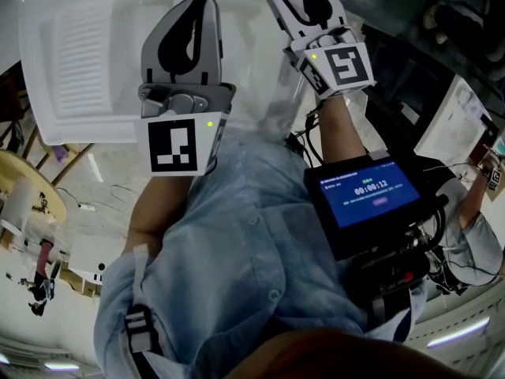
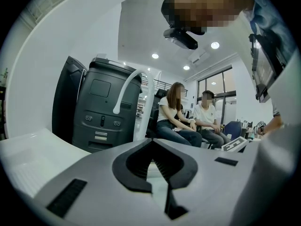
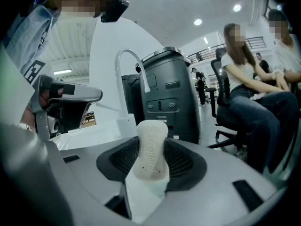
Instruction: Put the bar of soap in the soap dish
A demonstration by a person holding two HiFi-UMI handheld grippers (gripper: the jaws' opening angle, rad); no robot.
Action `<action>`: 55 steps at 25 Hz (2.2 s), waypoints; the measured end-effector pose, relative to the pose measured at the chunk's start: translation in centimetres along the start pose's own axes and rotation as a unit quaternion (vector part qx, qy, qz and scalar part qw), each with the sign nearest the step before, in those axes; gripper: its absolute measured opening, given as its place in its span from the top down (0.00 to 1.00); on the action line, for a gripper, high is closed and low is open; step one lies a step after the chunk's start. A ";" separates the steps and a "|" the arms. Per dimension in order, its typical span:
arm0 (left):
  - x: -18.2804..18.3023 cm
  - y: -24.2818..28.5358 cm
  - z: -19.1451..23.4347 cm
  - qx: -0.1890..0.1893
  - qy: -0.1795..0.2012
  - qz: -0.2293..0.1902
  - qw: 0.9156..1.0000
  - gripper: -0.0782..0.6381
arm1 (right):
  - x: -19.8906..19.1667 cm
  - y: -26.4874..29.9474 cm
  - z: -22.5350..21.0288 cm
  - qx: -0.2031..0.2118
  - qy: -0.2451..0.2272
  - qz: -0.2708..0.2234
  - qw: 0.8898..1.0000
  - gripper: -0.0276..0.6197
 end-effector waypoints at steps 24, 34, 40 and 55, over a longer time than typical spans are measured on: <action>0.3 -0.6 -0.5 0.003 -0.011 0.003 1.000 0.88 | -0.8 1.2 0.1 0.002 -0.042 0.053 0.998 0.67; 0.4 -0.5 -0.5 0.000 -0.010 0.000 1.000 0.88 | -0.8 2.2 0.0 0.004 -0.063 0.069 0.996 0.67; 0.4 -0.5 -0.6 -0.002 -0.009 0.000 1.000 0.88 | -0.7 2.4 0.3 0.004 -0.094 0.079 0.992 0.67; 0.3 -0.4 -0.8 -0.004 -0.011 0.003 1.000 0.88 | -0.6 2.8 0.8 0.009 -0.141 0.100 0.985 0.67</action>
Point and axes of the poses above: the fingertips, and each gripper's own axes: y forward along the fingers, z to its left, x out of its top, the point moved 8 cm from there along -y, backward along the fingers, and after that the axes turned 12 degrees about y, right-handed, at the moved point
